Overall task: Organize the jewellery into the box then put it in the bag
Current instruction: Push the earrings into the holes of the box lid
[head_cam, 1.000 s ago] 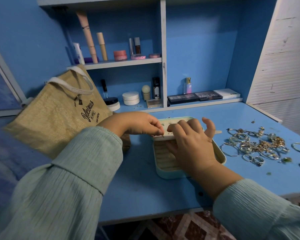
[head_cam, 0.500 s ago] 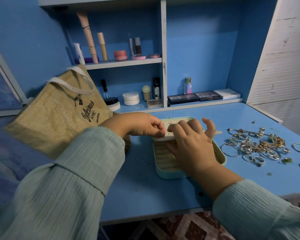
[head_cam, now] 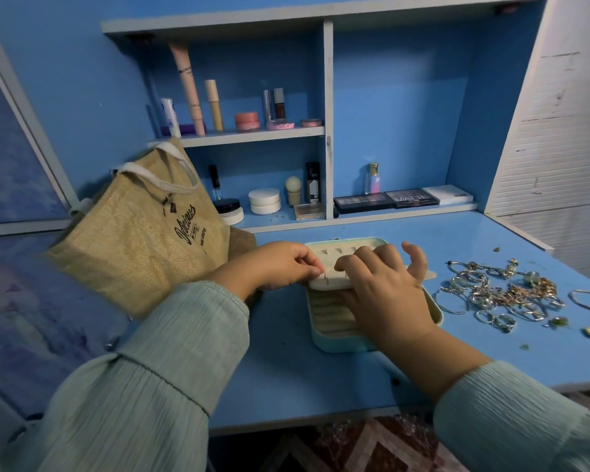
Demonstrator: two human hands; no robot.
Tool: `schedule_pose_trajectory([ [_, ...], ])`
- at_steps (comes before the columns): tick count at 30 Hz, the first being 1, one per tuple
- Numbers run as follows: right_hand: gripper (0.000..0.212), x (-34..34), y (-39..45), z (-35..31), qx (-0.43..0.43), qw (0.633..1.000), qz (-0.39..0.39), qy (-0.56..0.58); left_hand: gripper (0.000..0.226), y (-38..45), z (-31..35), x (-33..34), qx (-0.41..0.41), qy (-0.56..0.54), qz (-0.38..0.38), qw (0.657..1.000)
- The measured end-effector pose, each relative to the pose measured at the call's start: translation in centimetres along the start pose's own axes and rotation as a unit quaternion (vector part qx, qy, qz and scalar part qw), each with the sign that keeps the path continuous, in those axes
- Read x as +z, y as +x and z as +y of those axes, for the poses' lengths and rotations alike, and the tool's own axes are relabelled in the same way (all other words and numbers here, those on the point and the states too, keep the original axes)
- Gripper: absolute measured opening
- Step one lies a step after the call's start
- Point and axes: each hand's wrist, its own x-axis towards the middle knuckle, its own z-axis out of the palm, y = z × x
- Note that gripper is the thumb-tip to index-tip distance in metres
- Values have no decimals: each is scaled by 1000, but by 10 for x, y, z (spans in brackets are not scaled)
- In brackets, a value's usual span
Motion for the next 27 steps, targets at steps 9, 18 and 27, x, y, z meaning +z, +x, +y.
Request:
schedule_pose_trajectory([
  [9, 20, -19, -6, 9, -30, 998, -60, -3, 23, -17, 4, 13, -23, -26, 50, 998],
  [18, 19, -38, -9, 20, -39, 993, -107, 42, 25, -29, 11, 27, -34, 11, 120, 992],
  [27, 17, -49, -5, 45, 17, 987, -127, 100, 22, -37, 40, 42, 62, 133, 180, 973],
])
